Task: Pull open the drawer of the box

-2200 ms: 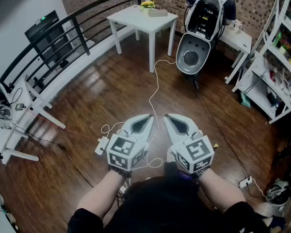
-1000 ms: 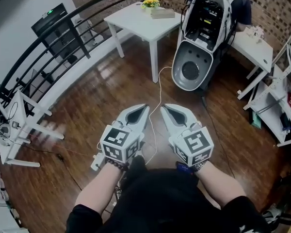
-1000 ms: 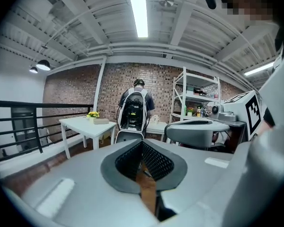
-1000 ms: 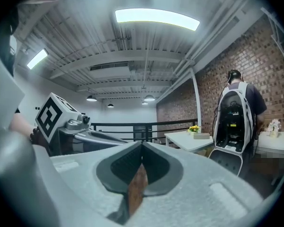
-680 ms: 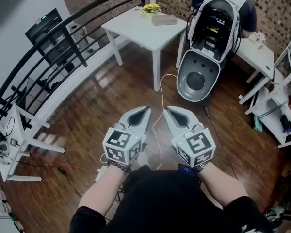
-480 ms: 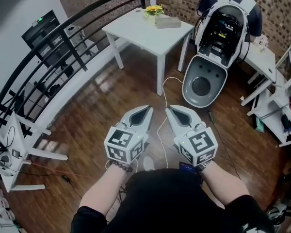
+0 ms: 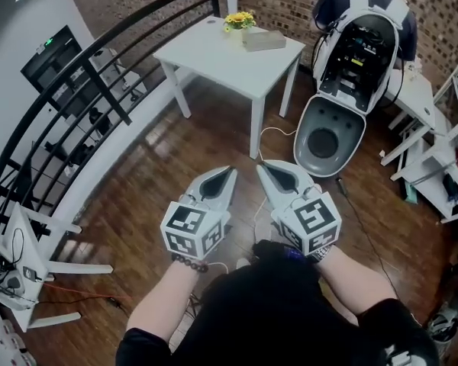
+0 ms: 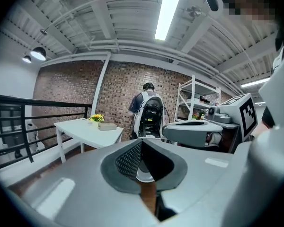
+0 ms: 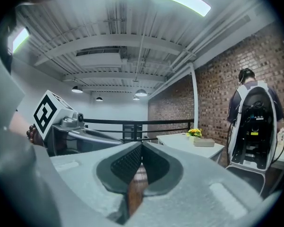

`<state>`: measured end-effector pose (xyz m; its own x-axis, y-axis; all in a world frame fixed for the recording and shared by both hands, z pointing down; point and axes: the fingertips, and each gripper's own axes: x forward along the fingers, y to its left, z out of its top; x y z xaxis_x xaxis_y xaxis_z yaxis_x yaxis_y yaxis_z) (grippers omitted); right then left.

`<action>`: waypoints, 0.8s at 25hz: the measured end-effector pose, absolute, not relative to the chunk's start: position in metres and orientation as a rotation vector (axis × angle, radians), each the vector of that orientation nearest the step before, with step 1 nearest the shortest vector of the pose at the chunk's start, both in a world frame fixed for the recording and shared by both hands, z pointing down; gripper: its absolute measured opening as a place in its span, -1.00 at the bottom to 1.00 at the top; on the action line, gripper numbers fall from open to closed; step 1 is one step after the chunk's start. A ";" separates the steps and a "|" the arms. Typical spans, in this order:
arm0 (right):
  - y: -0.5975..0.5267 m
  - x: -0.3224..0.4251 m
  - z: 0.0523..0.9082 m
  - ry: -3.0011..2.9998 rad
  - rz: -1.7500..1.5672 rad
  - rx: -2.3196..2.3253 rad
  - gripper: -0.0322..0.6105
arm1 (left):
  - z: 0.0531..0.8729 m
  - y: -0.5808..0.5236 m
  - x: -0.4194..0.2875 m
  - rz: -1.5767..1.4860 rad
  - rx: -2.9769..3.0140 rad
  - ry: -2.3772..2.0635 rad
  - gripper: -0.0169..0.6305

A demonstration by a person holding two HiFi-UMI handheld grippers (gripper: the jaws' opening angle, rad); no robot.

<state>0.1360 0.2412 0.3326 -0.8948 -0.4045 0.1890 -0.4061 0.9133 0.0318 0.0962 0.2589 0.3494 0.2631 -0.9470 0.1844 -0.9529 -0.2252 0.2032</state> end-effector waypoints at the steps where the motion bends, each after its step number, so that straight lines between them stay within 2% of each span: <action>1: 0.234 0.131 0.333 -2.885 0.010 0.616 -0.93 | 0.351 0.252 0.091 0.030 2.262 -1.754 -0.90; 9: 0.155 0.079 0.341 -2.900 0.034 0.631 -0.93 | 0.362 0.176 0.039 0.042 2.242 -1.738 -0.90; 20: -0.012 0.004 0.353 -2.875 0.092 0.646 -0.93 | 0.363 0.005 -0.042 0.067 2.220 -1.716 -0.90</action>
